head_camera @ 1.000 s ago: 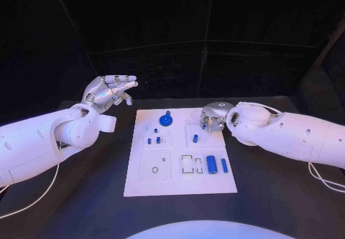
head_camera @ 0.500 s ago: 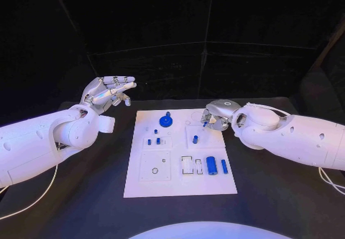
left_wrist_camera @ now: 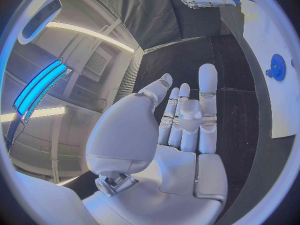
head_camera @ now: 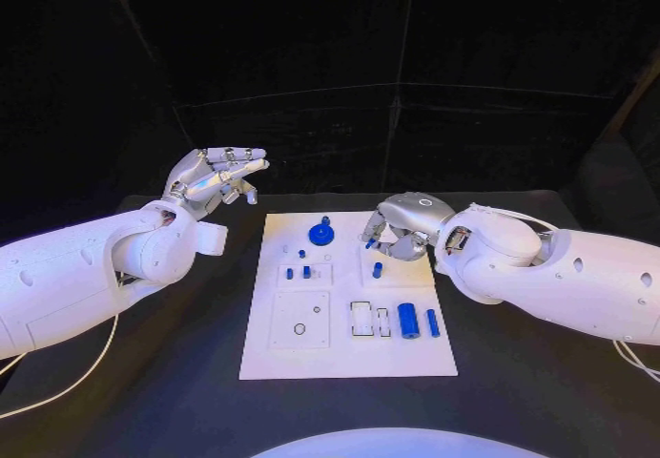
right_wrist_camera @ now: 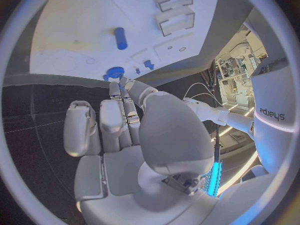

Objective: Assemble the parts on the task board

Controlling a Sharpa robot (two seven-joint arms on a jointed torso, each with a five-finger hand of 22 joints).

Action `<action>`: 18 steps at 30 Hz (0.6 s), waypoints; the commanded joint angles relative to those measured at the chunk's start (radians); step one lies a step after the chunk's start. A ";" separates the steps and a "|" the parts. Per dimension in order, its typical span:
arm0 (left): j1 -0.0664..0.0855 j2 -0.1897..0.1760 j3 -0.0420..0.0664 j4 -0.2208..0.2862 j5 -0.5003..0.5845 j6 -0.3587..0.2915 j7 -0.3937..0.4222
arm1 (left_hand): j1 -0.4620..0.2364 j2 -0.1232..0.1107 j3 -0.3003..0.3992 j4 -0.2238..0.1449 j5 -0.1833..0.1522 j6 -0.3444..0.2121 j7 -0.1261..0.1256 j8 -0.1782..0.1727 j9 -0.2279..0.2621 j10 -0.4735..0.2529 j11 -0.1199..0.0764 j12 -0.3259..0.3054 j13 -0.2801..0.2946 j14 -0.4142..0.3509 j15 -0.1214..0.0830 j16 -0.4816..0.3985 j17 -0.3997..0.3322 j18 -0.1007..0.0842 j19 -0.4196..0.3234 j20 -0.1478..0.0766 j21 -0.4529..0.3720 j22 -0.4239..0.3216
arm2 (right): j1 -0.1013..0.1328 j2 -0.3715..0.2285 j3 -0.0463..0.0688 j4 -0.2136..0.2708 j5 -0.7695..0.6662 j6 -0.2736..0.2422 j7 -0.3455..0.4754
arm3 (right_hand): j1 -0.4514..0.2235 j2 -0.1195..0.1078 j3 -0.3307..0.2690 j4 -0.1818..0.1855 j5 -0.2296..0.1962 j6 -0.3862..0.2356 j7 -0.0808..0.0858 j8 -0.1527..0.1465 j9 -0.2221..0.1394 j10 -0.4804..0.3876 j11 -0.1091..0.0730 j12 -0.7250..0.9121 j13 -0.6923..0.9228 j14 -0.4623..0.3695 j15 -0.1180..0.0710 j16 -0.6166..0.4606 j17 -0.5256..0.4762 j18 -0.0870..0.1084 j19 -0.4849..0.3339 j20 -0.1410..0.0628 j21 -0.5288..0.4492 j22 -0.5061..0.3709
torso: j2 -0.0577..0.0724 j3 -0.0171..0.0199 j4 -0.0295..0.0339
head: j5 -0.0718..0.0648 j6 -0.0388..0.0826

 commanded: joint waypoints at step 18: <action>0.001 0.032 0.000 0.000 0.004 0.007 0.014 | 0.008 0.005 0.003 -0.005 0.002 0.007 0.002 0.006 -0.001 0.010 0.000 0.003 -0.002 -0.009 -0.001 -0.006 -0.003 0.014 -0.004 -0.003 -0.005 -0.003 | -0.006 0.205 -0.063 -0.039 0.000 0.101 0.013 | 0.005 -0.009 0.004 -0.005 0.002 0.003 0.003 0.002 0.000 0.004 0.004 -0.003 0.000 0.023 -0.006 0.003 -0.004 -0.019 0.007 -0.001 0.004 0.042 | 0.002 -0.0009 0.0000 | 0.066 -0.018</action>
